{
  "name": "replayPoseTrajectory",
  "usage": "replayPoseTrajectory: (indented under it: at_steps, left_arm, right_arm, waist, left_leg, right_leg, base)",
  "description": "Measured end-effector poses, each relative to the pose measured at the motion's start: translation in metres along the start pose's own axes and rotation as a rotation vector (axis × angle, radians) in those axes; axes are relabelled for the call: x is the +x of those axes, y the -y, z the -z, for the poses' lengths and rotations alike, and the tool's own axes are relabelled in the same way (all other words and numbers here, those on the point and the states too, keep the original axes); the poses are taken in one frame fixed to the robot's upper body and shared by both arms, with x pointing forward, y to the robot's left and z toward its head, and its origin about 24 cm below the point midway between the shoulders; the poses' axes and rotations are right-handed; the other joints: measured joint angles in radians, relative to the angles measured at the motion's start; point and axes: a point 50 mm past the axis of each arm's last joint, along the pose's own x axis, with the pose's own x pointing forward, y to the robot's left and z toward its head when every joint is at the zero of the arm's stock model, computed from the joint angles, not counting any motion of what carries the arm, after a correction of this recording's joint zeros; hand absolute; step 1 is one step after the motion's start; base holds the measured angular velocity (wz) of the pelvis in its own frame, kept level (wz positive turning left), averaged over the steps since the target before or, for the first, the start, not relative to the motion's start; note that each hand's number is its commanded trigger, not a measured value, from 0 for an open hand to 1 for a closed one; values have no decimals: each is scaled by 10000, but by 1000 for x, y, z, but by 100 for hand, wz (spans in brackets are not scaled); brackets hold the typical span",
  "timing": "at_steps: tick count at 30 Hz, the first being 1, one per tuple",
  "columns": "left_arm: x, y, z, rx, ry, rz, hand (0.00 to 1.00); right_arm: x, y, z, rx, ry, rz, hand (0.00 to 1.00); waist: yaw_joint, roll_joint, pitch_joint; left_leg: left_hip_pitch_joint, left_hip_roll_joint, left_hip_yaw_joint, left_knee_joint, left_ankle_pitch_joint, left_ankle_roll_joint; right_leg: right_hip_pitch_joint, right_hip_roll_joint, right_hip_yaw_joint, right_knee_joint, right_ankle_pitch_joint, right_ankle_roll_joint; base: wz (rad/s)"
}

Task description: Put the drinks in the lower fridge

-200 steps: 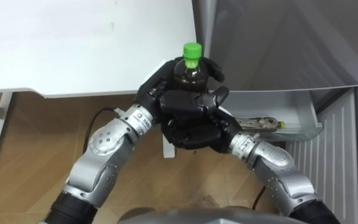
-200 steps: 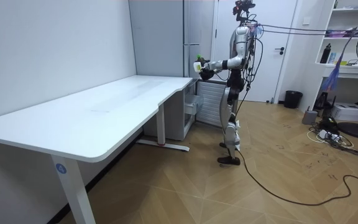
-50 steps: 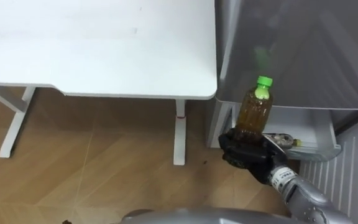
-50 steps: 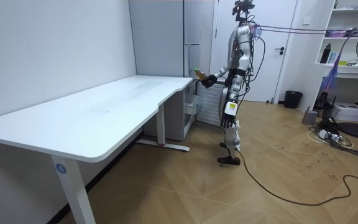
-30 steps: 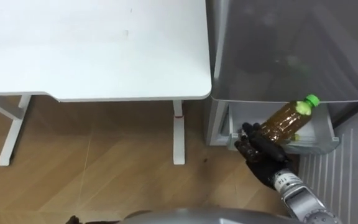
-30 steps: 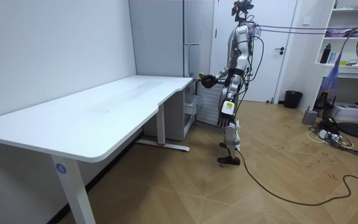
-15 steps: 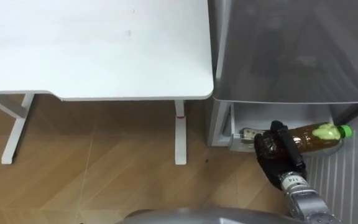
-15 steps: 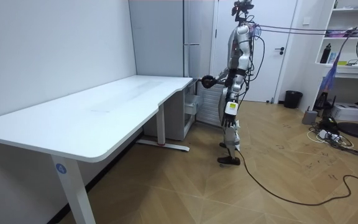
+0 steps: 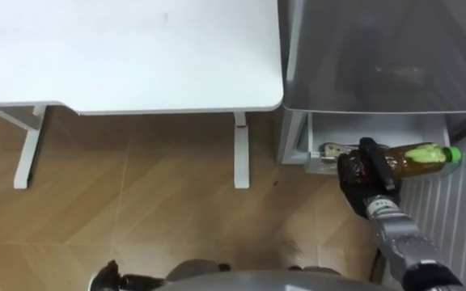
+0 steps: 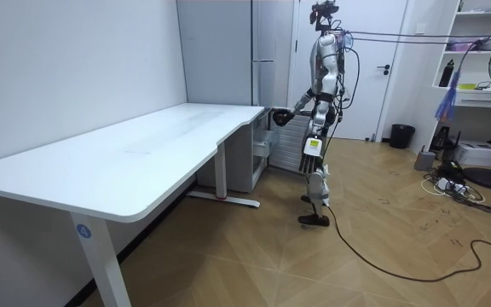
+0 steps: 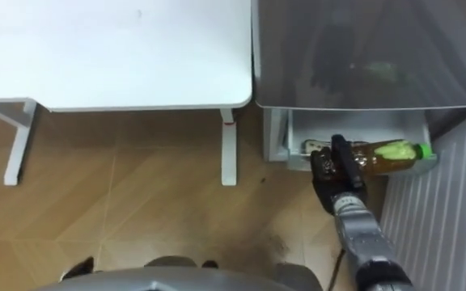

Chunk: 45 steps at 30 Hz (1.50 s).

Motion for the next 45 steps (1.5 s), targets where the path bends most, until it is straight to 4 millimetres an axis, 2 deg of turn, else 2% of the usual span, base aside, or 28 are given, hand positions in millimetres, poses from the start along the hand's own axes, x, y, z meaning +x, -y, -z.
replayPoseTrajectory:
  at_steps: [3,5,10,13,19,23,28,29,30,31,35,45]
  left_arm:
    - [2,2,-10,23,148,131,0]
    - [5,3,-22,266,288,309,0]
    - [6,6,-38,1077,704,412,0]
    - [6,4,-39,1312,748,350,0]
    - [7,-2,-39,1641,704,143,0]
    - [7,-3,-41,1686,776,124,0]
    - [7,-6,-42,2049,774,16,0]
    - [7,-8,-42,2067,767,-23,0]
    - [7,-9,-42,2073,749,-37,0]
    - [7,-10,-41,2085,717,-68,0]
    - [7,-12,-36,2110,516,-118,0]
    - [7,-13,-38,2119,545,-156,0]
  right_arm:
    - [8,-15,-4,160,110,-160,100]
    - [15,-24,-12,238,268,-36,100]
    - [24,-44,-26,339,565,-21,100]
    - [26,-57,-31,479,670,-291,100]
    - [29,-70,-35,564,796,-521,100]
    - [30,-90,-43,554,869,-1008,100]
    - [30,-112,-59,360,1209,-1521,100]
    - [29,-116,-64,309,1309,-1605,52]
    - [29,-117,-66,291,1360,-1629,32]
    - [28,-118,-69,253,1443,-1583,0]
    - [28,-118,-70,176,1461,-1472,0]
    - [28,-121,-74,185,1542,-1348,0]
  waist:
    - [9,55,30]
    - [139,56,45]
    - [231,-49,158]
    - [224,-160,231]
    - [269,-191,276]
    - [275,-246,419]
    - [372,-274,440]
    - [412,-278,442]
    - [441,-276,441]
    - [514,-282,444]
    - [522,-286,443]
    - [449,-331,415]
  left_leg:
    - [-451,-6,9,74,20,12]
    - [-818,-42,-76,84,104,21]
    - [-1374,-114,-156,129,206,73]
    - [-1855,-174,-173,331,222,96]
    - [-2398,-258,-193,507,263,163]
    - [-2896,-428,-163,1021,262,172]
    - [-3698,-565,-166,1634,246,197]
    - [-3847,-563,-163,1762,246,197]
    - [-3902,-555,-163,1834,246,197]
    - [-3952,-545,-164,1883,247,198]
    - [-4000,-522,-170,1973,260,199]
    - [-4190,-534,-165,2202,264,203]
  right_leg:
    - [-515,-24,8,171,10,-6]
    - [-954,-94,-142,390,10,-8]
    - [-1591,-233,-376,704,9,-8]
    - [-2033,-306,-389,865,6,-4]
    - [-2706,-478,-528,1363,-29,12]
    - [-3258,-747,-491,2072,-303,37]
    - [-4110,-994,-473,2875,-552,-34]
    - [-4275,-1012,-457,2985,-569,-60]
    - [-4318,-1013,-459,2984,-582,-78]
    - [-4380,-1016,-460,3063,-599,-99]
    - [-4429,-1045,-514,3209,-623,-158]
    - [-4545,-1082,-518,3336,-629,-159]
  base:
    - [0]
    - [7]
    - [8]
    - [2]
    - [4]
    - [7]
    - [9]
    - [4]
    - [0]
    - [4]
    - [1]
    - [1]
